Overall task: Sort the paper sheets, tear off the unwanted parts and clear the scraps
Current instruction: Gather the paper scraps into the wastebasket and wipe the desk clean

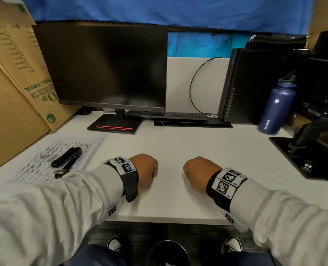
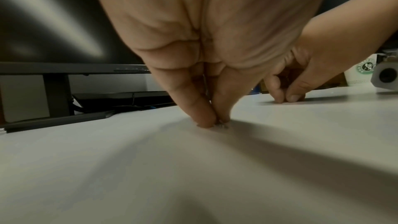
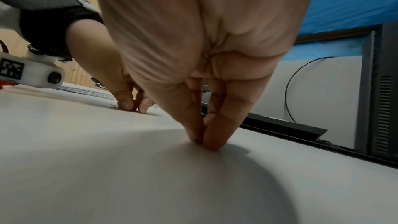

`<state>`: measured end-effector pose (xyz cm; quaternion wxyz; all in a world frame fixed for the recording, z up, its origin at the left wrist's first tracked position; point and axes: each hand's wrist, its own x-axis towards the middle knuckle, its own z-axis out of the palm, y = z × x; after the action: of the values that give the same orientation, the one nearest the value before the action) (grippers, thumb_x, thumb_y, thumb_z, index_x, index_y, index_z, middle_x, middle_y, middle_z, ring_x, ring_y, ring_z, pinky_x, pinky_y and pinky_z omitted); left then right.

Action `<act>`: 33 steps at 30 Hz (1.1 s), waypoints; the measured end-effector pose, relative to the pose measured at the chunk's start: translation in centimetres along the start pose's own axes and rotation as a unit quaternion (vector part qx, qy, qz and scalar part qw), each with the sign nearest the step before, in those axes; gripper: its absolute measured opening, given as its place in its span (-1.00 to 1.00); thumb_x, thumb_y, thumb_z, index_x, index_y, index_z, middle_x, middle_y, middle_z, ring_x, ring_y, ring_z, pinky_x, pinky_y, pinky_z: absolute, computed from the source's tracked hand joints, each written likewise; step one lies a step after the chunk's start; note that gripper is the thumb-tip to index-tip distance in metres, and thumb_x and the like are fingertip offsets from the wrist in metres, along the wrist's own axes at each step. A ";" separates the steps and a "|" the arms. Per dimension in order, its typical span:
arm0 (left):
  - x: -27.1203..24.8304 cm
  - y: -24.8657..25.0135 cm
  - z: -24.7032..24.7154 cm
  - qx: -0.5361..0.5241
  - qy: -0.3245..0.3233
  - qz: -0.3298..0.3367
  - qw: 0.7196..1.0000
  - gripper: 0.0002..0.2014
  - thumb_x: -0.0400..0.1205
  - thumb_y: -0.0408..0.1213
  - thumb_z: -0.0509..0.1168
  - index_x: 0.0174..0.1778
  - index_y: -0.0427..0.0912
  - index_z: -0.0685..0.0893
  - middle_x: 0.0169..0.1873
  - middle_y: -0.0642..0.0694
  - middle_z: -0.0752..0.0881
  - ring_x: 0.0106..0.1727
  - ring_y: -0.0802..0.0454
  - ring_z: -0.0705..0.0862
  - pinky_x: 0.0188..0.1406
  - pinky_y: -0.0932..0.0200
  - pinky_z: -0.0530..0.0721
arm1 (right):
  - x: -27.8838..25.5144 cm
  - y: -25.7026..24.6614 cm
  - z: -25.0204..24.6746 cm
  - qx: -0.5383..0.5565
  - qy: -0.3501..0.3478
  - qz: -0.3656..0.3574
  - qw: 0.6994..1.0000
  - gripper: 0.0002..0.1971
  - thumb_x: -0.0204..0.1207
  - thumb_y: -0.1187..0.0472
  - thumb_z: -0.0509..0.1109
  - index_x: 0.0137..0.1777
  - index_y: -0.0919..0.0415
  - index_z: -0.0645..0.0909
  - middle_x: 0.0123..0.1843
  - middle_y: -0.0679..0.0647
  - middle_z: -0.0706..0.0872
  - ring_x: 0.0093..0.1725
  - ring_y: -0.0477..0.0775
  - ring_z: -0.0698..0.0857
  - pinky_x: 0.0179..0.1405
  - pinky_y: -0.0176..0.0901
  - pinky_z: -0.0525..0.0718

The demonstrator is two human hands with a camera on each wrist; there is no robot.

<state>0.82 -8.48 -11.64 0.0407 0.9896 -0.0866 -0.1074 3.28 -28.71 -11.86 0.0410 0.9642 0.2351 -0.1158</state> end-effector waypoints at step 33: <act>-10.7 -1.9 0.9 -0.940 0.031 -0.120 0.317 -0.78 0.42 -0.58 0.46 -0.22 -0.19 0.63 -0.27 -0.07 0.59 -0.25 0.09 0.65 -0.40 0.44 0.73 | -10.7 3.5 3.8 0.921 -0.182 -0.098 0.330 -0.69 0.24 0.54 0.64 -0.11 0.25 0.66 -0.21 0.16 0.61 -0.23 0.01 0.64 -0.33 -0.32 0.74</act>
<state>-9.41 -4.75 -10.53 0.9331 0.2892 0.1940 -0.0894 -5.15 -37.03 -12.88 -0.8431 0.3117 0.0577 -0.4344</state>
